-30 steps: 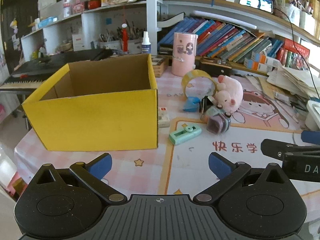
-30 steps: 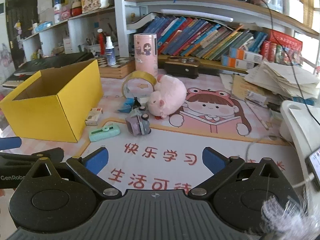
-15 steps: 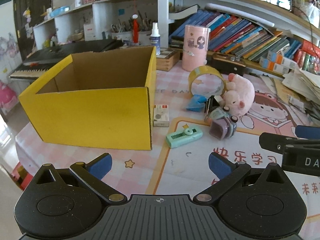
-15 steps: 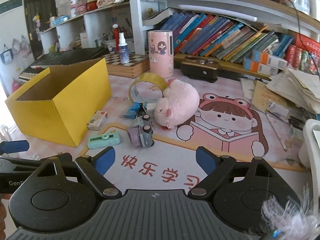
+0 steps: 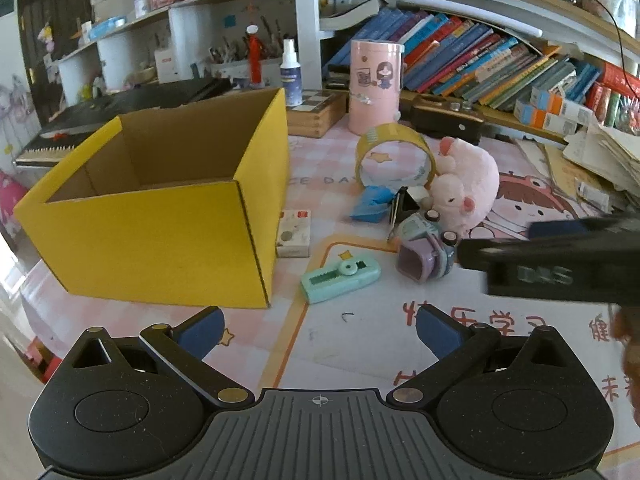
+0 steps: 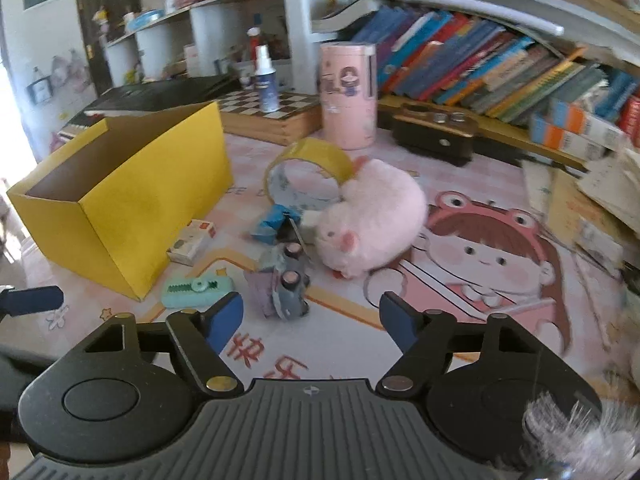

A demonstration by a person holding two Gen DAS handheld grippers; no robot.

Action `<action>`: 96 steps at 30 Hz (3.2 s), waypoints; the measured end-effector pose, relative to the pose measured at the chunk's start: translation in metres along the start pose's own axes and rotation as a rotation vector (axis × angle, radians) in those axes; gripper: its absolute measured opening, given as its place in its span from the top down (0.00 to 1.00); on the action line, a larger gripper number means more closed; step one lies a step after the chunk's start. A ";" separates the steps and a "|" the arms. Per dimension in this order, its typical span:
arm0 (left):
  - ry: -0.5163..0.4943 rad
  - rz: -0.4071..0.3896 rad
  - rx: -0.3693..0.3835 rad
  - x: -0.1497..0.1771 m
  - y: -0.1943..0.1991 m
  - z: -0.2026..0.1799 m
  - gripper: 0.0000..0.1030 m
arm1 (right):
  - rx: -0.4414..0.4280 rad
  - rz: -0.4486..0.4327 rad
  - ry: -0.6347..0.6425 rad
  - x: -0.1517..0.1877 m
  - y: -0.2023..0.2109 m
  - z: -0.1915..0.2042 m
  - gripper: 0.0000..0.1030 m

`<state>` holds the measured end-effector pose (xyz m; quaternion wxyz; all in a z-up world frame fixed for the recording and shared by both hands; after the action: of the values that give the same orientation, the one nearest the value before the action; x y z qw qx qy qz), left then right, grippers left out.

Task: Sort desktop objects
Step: 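Grasp the blue-grey toy car with the right tool while the left tool approaches the mint-green dispenser, then grasp the mint-green tape dispenser with the left tool and lift it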

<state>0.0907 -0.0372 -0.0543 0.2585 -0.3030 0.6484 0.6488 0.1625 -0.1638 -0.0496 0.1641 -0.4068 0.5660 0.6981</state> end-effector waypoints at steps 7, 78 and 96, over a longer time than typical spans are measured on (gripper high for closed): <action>0.000 0.036 -0.026 0.005 -0.006 0.002 0.01 | -0.039 0.059 0.083 -0.011 -0.047 0.019 0.42; 0.131 0.001 -0.015 -0.007 -0.018 -0.023 0.34 | -0.077 0.046 0.056 0.021 0.023 -0.039 0.58; -0.007 -0.042 0.152 0.013 0.047 0.051 0.34 | 0.048 0.032 -0.084 0.049 0.074 0.053 0.58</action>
<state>0.0447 0.0123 -0.0324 0.2966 -0.2937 0.6883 0.5933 0.0607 -0.1488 -0.0362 0.1865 -0.3639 0.5816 0.7032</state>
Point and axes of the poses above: each gripper's, at about its wrist camera, not at the fingertips, and y roughly against the way its jaws point, z to its left, x to its underside, the point moved 6 cm from there along -y, roughly the way its jaws point, and after that the axes turned 6 degrees about x, right-handed, at the moved point
